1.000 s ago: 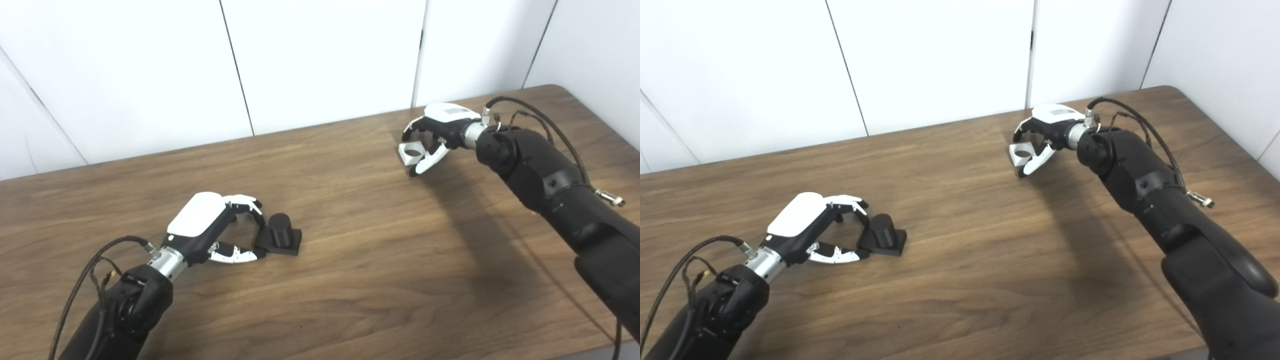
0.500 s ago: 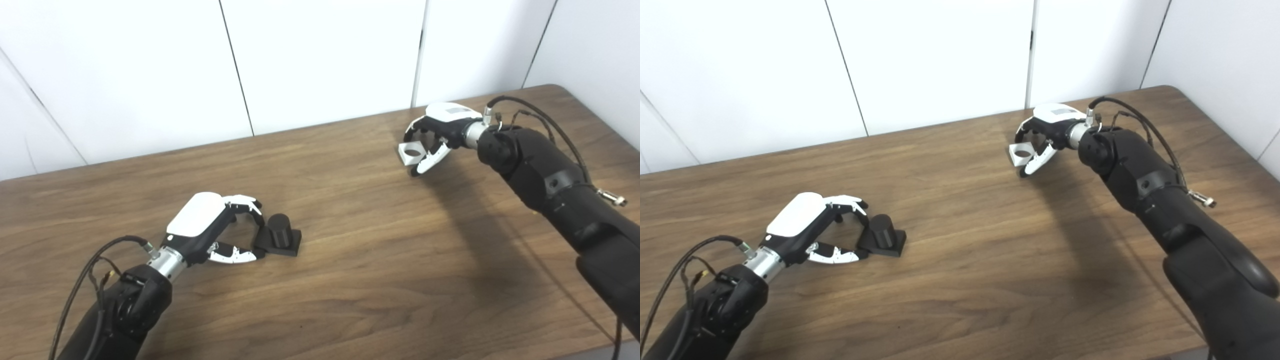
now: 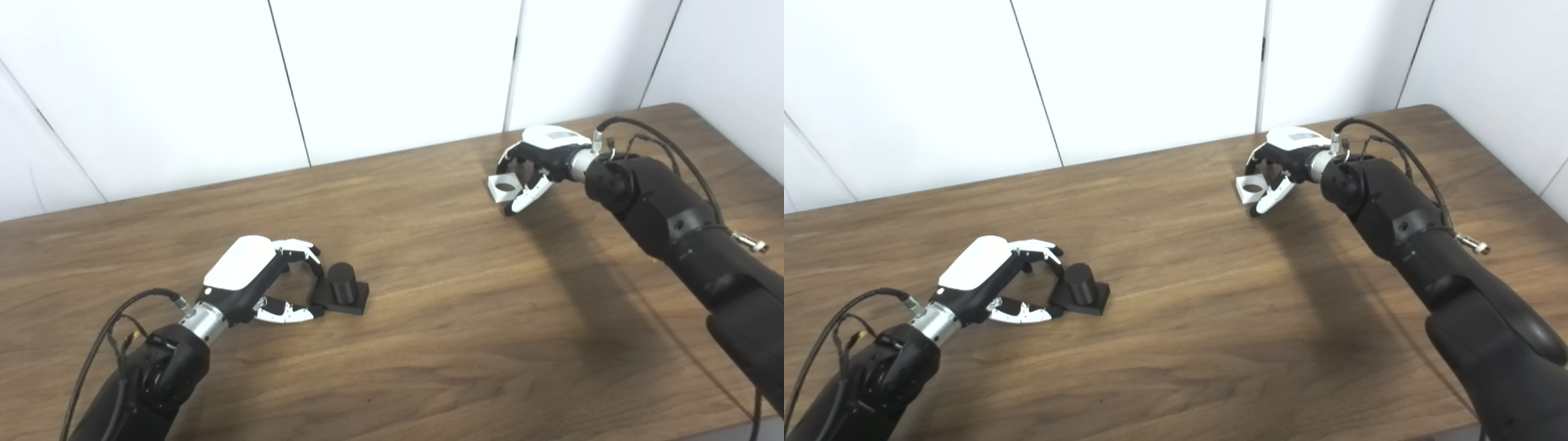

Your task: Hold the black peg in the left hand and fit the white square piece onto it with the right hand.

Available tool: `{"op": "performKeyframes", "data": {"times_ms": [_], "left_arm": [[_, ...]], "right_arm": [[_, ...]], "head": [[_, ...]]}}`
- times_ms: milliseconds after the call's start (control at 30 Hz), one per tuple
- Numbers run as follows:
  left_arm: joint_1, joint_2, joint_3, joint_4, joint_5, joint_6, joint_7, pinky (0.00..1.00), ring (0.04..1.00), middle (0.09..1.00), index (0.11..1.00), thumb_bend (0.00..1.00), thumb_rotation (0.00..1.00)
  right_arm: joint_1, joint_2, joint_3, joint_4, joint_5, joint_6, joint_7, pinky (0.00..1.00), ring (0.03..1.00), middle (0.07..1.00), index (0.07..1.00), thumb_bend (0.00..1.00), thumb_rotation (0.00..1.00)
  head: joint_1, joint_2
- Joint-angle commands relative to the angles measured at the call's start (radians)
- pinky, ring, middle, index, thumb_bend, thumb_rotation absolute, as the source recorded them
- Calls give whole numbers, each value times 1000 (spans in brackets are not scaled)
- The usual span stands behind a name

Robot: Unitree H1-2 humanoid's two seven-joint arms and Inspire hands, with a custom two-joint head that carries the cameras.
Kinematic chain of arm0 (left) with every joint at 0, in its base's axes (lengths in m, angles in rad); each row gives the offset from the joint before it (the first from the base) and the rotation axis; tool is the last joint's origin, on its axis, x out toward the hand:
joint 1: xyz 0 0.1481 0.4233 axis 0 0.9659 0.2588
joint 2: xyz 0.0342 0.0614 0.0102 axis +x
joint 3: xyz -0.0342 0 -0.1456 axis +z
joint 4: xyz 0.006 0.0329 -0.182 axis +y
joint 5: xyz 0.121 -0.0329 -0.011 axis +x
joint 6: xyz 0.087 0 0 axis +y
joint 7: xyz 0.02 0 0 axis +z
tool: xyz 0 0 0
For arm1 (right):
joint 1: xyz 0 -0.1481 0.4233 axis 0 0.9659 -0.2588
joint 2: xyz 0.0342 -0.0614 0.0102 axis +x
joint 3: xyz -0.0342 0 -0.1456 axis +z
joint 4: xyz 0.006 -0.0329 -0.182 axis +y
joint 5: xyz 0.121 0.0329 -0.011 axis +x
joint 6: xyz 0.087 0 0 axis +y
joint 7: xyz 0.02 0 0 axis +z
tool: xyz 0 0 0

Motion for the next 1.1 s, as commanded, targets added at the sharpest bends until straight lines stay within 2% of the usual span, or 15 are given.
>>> {"op": "performKeyframes", "data": {"times_ms": [0,100,133,267,833,1067], "left_arm": [[40,46,-16,33,36,53,-77,601,741,786,561,799,206],[39,46,-18,29,40,53,-77,601,741,785,561,798,204],[40,46,-18,27,42,55,-78,600,741,785,562,799,205],[42,46,-19,30,39,50,-77,602,743,785,562,799,224],[43,46,-20,27,41,57,-80,608,750,791,564,794,229],[42,43,-20,31,44,50,-68,601,741,786,562,797,223]], "right_arm": [[-21,-38,-7,-1,-7,-21,-35,683,823,839,698,750,286],[-16,-31,-9,11,-11,-43,-83,664,803,819,641,726,248],[-13,-27,-11,13,-13,-47,-100,657,794,809,555,602,191],[-11,-19,-6,17,-15,-49,-133,668,793,798,500,524,153],[-7,-24,3,19,-26,-64,-176,674,781,785,493,515,147],[1,-29,-6,-8,-20,-53,-169,689,791,791,493,516,147]], "head": [[3,0],[5,1],[5,1],[6,2],[9,3],[11,2]]}}
